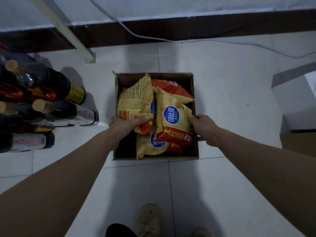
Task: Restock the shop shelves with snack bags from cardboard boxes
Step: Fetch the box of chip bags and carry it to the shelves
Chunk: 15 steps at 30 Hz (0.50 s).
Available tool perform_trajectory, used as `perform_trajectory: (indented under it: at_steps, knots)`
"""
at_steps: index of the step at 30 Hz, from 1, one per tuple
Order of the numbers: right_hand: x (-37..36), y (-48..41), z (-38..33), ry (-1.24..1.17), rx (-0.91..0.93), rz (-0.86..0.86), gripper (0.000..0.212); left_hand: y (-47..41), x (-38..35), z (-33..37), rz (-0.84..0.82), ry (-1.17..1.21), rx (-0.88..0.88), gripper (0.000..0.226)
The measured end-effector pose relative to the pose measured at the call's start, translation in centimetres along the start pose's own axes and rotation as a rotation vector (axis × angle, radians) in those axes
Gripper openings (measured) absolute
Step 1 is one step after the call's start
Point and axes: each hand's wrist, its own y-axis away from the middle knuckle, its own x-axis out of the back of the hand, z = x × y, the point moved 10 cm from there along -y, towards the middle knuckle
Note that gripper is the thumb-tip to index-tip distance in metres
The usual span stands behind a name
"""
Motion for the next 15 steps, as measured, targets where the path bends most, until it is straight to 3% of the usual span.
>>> perform_trajectory:
  at_steps: [7, 15]
  knots:
    - [2.1, -1.8, -0.9, 0.235, 0.110, 0.164, 0.031, 0.3, -0.3, 0.6, 0.008, 0.071, -0.030, 0.154]
    - [2.9, 1.1, -0.7, 0.417, 0.190, 0.165, 0.033, 3.1, -0.3, -0.1, -0.022, 0.080, 0.001, 0.161]
